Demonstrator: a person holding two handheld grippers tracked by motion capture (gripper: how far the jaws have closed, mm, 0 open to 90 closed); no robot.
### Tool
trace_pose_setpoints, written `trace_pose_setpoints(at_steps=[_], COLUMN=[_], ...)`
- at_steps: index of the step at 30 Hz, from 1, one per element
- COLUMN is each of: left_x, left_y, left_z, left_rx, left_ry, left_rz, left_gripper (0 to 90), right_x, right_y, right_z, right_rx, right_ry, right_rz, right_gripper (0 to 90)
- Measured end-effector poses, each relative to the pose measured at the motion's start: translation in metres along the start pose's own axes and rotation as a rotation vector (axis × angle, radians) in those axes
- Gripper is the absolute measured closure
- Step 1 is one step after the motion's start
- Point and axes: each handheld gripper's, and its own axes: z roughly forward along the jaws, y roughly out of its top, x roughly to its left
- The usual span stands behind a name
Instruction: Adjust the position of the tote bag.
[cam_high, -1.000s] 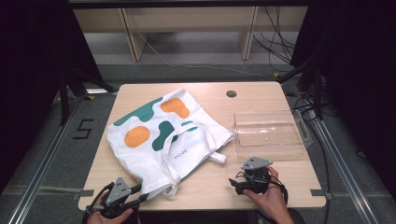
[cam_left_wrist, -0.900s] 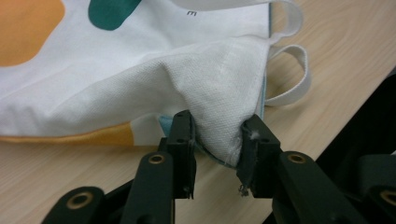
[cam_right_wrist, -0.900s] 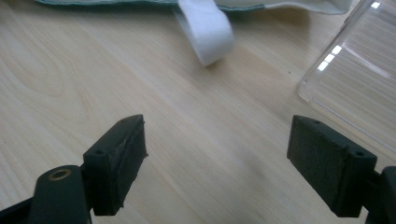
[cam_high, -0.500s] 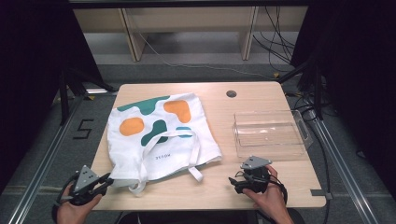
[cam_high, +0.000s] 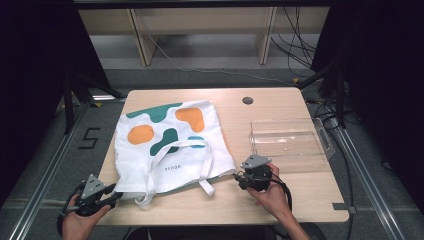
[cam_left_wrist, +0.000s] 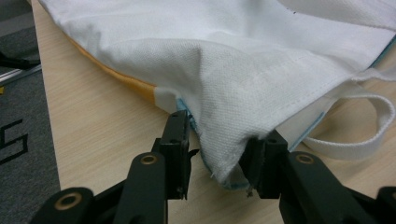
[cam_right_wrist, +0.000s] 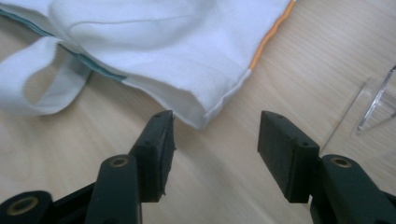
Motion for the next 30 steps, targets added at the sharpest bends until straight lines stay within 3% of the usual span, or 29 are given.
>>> trace_pose_setpoints(at_steps=[3,6,7,8,10,12,13,14,15,16,17,18,19,20,21,22,25,28,29,30], left_x=[0.000,0.000,-0.001,0.002,0.001,0.001,0.003,0.003,0.001,0.003,0.005,0.005,0.004,0.004,0.006,0.005,0.009,0.001,0.001,-0.004], left_y=[0.000,0.000,0.000,0.000,0.000,0.000,0.001,0.001,0.000,0.000,0.001,0.001,0.001,0.001,0.002,0.003,0.004,0.006,0.006,0.007], left_z=[0.000,0.000,0.002,0.000,0.001,0.002,0.000,0.000,0.003,0.002,0.002,0.004,0.005,0.005,0.005,0.006,0.004,0.007,0.007,0.008], left_rx=[0.002,-0.004,-0.014,0.009,-0.004,-0.010,0.015,0.015,-0.020,0.006,0.015,0.017,0.006,0.006,0.024,0.020,0.031,0.010,0.010,0.017], left_ry=[-0.002,-0.001,-0.003,-0.012,-0.011,-0.018,-0.014,-0.014,-0.018,-0.010,-0.030,-0.035,-0.033,-0.033,-0.028,-0.039,-0.042,-0.060,-0.060,-0.061], left_rz=[0.003,-0.002,-0.018,0.006,-0.011,-0.030,-0.001,-0.001,-0.041,-0.007,0.007,-0.003,-0.004,-0.004,0.025,0.011,0.039,0.041,0.041,0.073], left_gripper=[64.4,66.4,66.4,66.9,67.4,67.4,67.6,68.6,68.6,71.2,72.2,74.9,75.8,76.5,76.5,77.4,77.9,78.6,78.6,78.5], right_x=[-0.001,-0.003,-0.004,-0.004,-0.004,-0.004,-0.004,-0.004,-0.004,-0.003,-0.002,0.000,0.001,0.001,0.003,0.007,0.013,0.026,0.026,0.031], right_y=[0.005,0.009,0.010,0.015,0.019,0.023,0.024,0.024,0.026,0.027,0.029,0.030,0.030,0.030,0.030,0.029,0.024,0.004,0.004,-0.006], right_z=[0.012,0.017,0.020,0.023,0.028,0.036,0.041,0.041,0.044,0.048,0.049,0.049,0.048,0.048,0.046,0.038,0.025,0.001,0.001,-0.010], right_rx=[0.014,0.029,0.023,0.012,0.002,0.033,0.035,0.035,0.046,0.037,0.052,0.059,0.059,0.059,0.057,0.060,0.061,0.055,0.055,0.058], right_ry=[-0.011,0.007,0.008,0.008,-0.011,-0.019,-0.026,-0.026,-0.032,-0.039,-0.044,-0.053,-0.047,-0.047,-0.062,-0.053,-0.034,-0.009,-0.009,0.004], right_rz=[-0.001,0.017,0.024,0.038,0.028,0.012,0.001,0.001,-0.016,-0.036,-0.056,-0.088,-0.113,-0.113,-0.107,-0.115,-0.122,-0.107,-0.107,-0.102], right_gripper=[50.5,50.8,51.1,51.7,52.7,53.2,54.4,54.4,58.9,65.4,68.6,76.1,79.3,79.3,80.0,80.7,80.7,80.0,80.0,79.8])
